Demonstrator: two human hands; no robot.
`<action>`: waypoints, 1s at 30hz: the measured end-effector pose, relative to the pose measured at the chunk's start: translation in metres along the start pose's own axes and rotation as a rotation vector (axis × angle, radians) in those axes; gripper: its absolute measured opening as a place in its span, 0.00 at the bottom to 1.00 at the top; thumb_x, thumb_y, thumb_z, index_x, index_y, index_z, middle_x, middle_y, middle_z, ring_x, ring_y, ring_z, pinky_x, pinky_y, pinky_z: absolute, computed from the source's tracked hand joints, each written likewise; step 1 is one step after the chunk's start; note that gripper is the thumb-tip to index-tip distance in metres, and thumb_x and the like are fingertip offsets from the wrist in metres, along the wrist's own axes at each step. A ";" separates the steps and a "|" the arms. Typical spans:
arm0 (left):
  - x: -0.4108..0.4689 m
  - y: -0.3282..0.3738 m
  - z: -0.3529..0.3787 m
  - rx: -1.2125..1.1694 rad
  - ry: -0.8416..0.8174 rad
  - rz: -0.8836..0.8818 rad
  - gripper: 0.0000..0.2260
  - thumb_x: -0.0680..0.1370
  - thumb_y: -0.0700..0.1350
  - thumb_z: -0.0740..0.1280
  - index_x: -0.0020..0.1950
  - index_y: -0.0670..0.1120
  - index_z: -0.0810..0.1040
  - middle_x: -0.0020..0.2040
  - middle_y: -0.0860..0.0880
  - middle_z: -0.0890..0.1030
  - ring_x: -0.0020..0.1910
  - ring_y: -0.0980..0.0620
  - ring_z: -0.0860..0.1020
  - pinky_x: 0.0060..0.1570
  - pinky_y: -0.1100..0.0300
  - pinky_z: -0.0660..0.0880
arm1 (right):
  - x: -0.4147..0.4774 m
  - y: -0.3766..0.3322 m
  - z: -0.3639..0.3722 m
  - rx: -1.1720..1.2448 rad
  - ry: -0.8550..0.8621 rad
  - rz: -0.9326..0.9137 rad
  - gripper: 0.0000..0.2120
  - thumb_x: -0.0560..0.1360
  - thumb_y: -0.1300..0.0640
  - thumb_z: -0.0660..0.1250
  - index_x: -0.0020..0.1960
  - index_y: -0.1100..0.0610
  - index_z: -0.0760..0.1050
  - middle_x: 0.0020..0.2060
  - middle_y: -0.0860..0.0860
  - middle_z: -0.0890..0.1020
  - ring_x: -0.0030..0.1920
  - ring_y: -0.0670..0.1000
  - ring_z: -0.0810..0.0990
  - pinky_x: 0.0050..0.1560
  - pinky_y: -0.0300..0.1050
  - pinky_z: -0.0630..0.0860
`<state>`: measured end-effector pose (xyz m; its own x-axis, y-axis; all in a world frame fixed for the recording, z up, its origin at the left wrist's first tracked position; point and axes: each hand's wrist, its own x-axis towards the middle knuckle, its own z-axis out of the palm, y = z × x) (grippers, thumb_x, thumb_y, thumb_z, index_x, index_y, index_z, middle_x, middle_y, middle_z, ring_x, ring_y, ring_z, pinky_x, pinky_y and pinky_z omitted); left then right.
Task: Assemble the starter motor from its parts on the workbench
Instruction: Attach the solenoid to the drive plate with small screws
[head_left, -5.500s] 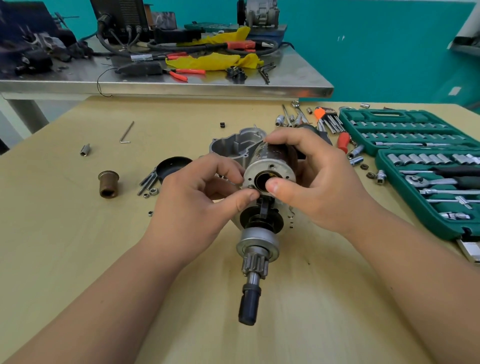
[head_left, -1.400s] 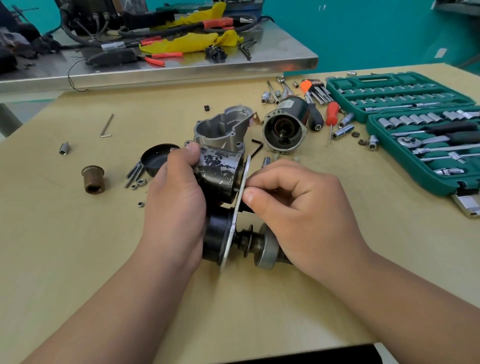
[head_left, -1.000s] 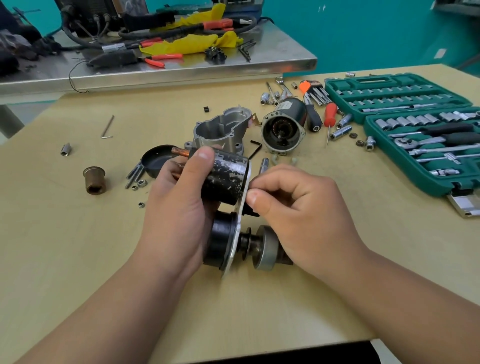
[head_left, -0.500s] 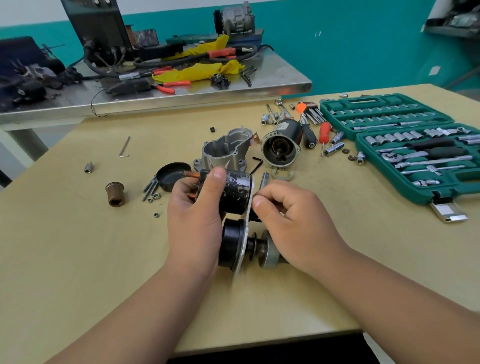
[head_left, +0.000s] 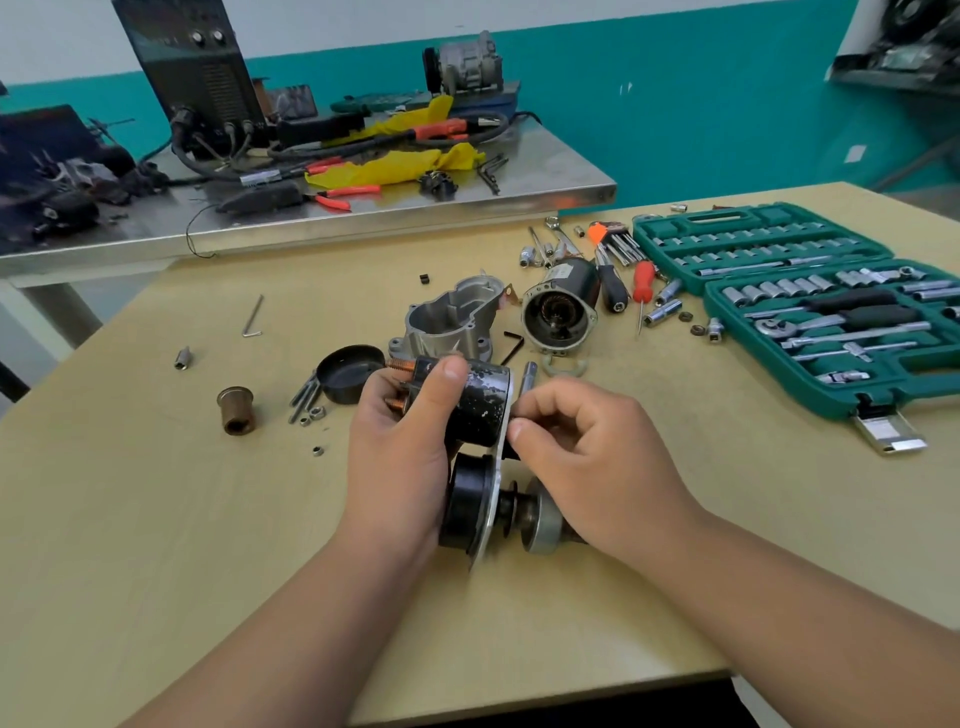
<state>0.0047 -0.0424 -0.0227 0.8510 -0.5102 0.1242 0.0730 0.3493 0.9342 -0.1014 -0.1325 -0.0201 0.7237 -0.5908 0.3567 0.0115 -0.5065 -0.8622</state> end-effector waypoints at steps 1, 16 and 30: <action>0.001 0.000 0.000 -0.008 -0.018 -0.009 0.16 0.65 0.54 0.75 0.44 0.48 0.75 0.37 0.50 0.82 0.36 0.54 0.81 0.37 0.60 0.79 | 0.000 0.000 0.001 -0.020 0.006 -0.008 0.05 0.72 0.59 0.69 0.40 0.50 0.79 0.33 0.43 0.79 0.34 0.41 0.77 0.34 0.29 0.70; 0.002 -0.007 0.001 -0.011 -0.002 -0.011 0.13 0.66 0.53 0.75 0.45 0.52 0.75 0.40 0.52 0.82 0.40 0.53 0.81 0.47 0.52 0.78 | 0.000 -0.001 0.003 -0.050 0.005 -0.013 0.06 0.73 0.59 0.67 0.38 0.50 0.78 0.31 0.44 0.77 0.32 0.42 0.74 0.33 0.31 0.69; 0.002 -0.002 0.002 0.067 0.079 0.061 0.20 0.62 0.57 0.74 0.47 0.48 0.75 0.43 0.47 0.81 0.42 0.50 0.79 0.48 0.51 0.77 | 0.008 -0.007 -0.004 0.001 -0.107 0.093 0.09 0.77 0.52 0.65 0.39 0.48 0.79 0.34 0.48 0.81 0.32 0.43 0.77 0.31 0.34 0.71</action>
<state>0.0053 -0.0461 -0.0235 0.8915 -0.4250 0.1568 -0.0126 0.3227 0.9464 -0.0982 -0.1365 -0.0096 0.7914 -0.5645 0.2346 -0.0584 -0.4519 -0.8902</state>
